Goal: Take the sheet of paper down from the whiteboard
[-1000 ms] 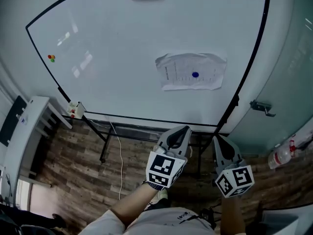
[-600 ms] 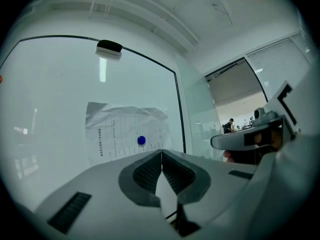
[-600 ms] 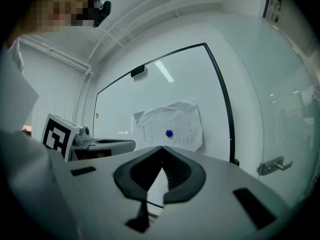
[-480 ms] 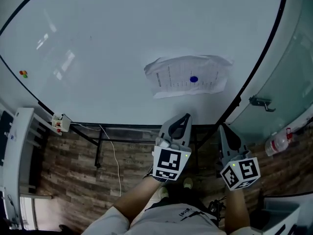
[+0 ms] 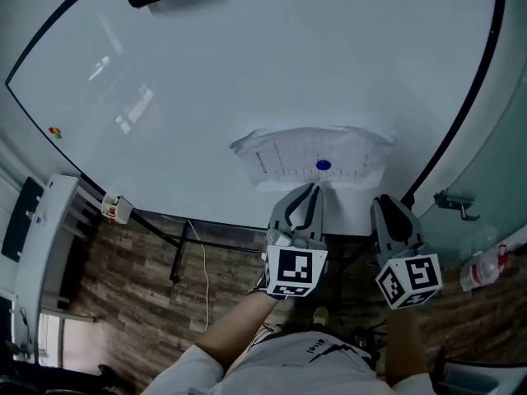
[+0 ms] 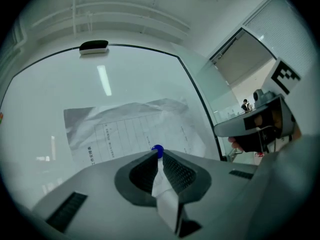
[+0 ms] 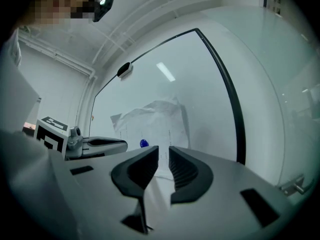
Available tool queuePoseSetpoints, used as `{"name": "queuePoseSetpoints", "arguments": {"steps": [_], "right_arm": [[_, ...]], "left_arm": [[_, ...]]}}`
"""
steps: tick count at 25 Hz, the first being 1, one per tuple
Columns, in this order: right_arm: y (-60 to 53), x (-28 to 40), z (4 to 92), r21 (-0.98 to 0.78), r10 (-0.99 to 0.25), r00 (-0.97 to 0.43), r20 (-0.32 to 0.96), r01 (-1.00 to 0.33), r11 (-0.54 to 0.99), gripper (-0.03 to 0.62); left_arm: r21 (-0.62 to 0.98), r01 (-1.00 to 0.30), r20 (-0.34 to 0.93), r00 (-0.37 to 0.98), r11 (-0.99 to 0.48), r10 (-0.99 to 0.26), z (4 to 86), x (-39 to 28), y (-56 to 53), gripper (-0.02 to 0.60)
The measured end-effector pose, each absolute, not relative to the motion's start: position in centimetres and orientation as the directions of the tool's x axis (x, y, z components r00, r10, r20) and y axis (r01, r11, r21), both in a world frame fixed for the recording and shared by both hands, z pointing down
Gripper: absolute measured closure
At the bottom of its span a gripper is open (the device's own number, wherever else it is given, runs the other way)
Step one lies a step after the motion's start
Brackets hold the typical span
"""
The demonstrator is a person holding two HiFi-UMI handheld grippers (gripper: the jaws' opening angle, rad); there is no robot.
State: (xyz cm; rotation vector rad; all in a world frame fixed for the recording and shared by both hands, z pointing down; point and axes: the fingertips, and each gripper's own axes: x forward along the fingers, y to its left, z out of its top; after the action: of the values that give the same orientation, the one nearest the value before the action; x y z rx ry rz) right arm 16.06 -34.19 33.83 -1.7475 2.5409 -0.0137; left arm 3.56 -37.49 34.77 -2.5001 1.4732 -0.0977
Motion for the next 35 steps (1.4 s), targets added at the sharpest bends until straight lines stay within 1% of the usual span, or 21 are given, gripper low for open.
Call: {"name": "queuePoseSetpoints", "arguments": {"steps": [1, 2, 4, 5, 9, 16, 20, 28, 31, 35], "right_arm": [[-34.9, 16.3, 34.0, -0.041, -0.929, -0.368, -0.037, -0.928, 0.370, 0.522], [-35.4, 16.6, 34.1, -0.040, -0.926, -0.376, -0.032, -0.925, 0.378, 0.507], [-36.5, 17.2, 34.1, -0.026, -0.923, -0.383, -0.032, -0.923, 0.384, 0.502], [-36.9, 17.5, 34.1, -0.013, -0.923, -0.384, -0.035, -0.923, 0.384, 0.500], [-38.4, 18.5, 33.7, 0.041, -0.921, -0.386, -0.045, -0.922, 0.384, 0.493], [-40.1, 18.7, 34.0, 0.044, -0.896, -0.443, -0.025, -0.896, 0.442, 0.491], [-40.3, 18.3, 34.7, 0.029, -0.882, -0.471, 0.005, -0.882, 0.471, 0.491], [-40.9, 17.9, 36.8, -0.009, -0.874, -0.481, 0.071, -0.877, 0.481, 0.493], [-41.1, 18.0, 36.8, -0.029, -0.876, -0.477, 0.075, -0.879, 0.476, 0.555], [-40.9, 18.2, 36.6, -0.059, -0.872, -0.485, 0.064, -0.874, 0.482, 0.577]], "left_arm": [[-0.248, -0.861, -0.065, 0.472, -0.444, -0.879, 34.8, 3.8, -38.0, 0.547], [-0.260, -0.868, -0.067, 0.453, -0.423, -0.889, 34.8, 4.0, -38.5, 0.507], [-0.280, -0.879, -0.072, 0.420, -0.385, -0.905, 34.8, 4.4, -39.4, 0.464], [-0.289, -0.884, -0.076, 0.404, -0.368, -0.912, 34.8, 4.6, -39.8, 0.456], [-0.321, -0.900, -0.093, 0.339, -0.294, -0.936, 35.0, 5.1, -41.2, 0.446], [-0.303, -0.932, -0.119, 0.242, -0.197, -0.963, 35.4, 5.1, -42.3, 0.432], [-0.291, -0.937, -0.120, 0.234, -0.191, -0.965, 35.2, 5.4, -42.5, 0.431], [-0.291, -0.940, -0.122, 0.220, -0.177, -0.968, 35.3, 5.6, -42.7, 0.431], [-0.288, -0.940, -0.123, 0.225, -0.182, -0.967, 35.3, 5.6, -42.7, 0.433], [-0.282, -0.939, -0.120, 0.239, -0.198, -0.964, 35.3, 5.6, -42.6, 0.446]]}}
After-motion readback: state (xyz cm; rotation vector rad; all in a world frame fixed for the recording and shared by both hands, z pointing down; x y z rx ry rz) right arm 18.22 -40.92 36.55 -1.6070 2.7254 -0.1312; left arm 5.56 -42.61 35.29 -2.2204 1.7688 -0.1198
